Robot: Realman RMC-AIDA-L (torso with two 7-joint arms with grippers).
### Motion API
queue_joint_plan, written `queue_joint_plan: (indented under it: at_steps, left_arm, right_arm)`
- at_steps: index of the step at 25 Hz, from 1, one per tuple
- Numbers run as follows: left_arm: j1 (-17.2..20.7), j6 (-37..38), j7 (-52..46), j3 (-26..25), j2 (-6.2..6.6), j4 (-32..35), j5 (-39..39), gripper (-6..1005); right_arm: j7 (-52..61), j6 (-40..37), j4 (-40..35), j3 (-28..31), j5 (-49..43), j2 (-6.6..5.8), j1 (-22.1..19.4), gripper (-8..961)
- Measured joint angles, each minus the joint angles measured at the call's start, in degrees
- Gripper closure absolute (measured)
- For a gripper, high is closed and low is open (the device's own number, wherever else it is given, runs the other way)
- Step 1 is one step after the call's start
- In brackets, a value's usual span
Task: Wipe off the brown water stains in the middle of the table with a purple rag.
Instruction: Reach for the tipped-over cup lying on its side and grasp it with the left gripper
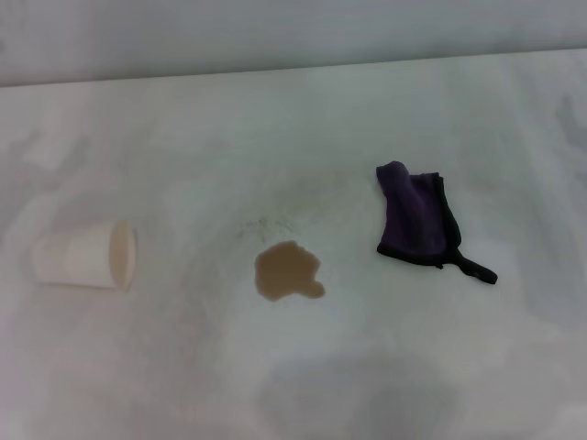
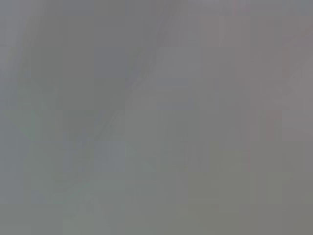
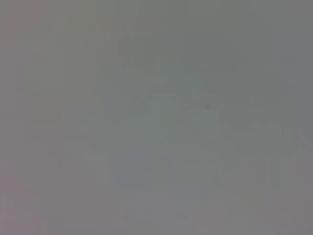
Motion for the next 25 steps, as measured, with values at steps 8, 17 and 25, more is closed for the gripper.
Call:
queue_joint_plan:
  at_steps: [8,17,25]
  left_arm:
    - [-0.9,2.2,-16.3,0.8,3.40,18.7,28.8,125]
    - [-4.3,13.3,-17.8,2.2,4.23,31.6,50.3,125]
    - [-5.9,23.3,-15.3,3.9,3.91,40.5,60.7,125]
  right_arm:
    - [0.0,-0.3,0.2,0.2,0.0,0.12,0.1,94]
    - [0.0,-1.0,1.6,0.6,0.0,0.26,0.3,96]
    - [0.0,-1.3,3.5,0.7,0.0,0.32,0.7,97]
